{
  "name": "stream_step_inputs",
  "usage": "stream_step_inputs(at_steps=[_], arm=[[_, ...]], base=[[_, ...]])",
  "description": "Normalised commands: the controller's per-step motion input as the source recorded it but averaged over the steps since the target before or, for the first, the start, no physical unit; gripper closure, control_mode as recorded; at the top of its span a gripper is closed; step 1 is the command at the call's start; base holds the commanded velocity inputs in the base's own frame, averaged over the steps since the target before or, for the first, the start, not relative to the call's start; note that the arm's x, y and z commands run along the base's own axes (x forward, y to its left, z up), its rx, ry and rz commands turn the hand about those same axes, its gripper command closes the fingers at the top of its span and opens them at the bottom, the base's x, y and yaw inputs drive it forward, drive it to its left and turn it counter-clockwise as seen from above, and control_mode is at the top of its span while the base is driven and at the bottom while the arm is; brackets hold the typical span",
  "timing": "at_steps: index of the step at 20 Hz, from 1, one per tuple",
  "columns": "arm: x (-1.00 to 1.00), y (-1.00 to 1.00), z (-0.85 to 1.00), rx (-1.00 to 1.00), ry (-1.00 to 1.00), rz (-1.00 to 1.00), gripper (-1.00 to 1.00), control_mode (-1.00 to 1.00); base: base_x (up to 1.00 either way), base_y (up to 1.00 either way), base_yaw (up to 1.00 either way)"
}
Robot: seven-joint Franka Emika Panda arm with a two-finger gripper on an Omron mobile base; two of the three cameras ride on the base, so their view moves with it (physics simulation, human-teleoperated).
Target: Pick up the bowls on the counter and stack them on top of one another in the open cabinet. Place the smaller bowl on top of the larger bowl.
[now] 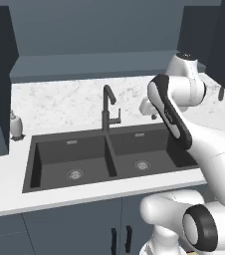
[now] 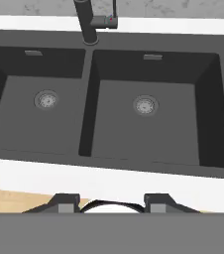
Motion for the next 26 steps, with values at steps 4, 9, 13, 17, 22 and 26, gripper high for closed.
stream_step_inputs(at_steps=[4, 9, 13, 17, 22, 26], arm=[[-0.14, 0.0, 0.0, 0.0, -0.1, 0.0, -1.0, -1.0], [-0.34, 0.0, 0.0, 0.0, -0.13, 0.0, -1.0, -1.0], [-0.33, 0.0, 0.0, 0.0, -0.09, 0.0, -1.0, -1.0], [-0.23, 0.0, 0.0, 0.0, -0.05, 0.0, -1.0, 1.0], [0.0, 0.0, 0.0, 0.0, 0.0, 0.0, -1.0, 1.0], [0.0, 0.0, 0.0, 0.0, 0.0, 0.0, -1.0, 1.0]], base=[[0.0, 0.0, 0.0], [0.0, 0.0, 0.0], [0.0, 0.0, 0.0], [-0.75, 0.0, 0.0], [-0.73, 0.35, 0.0], [-0.3, 0.91, 0.0]])
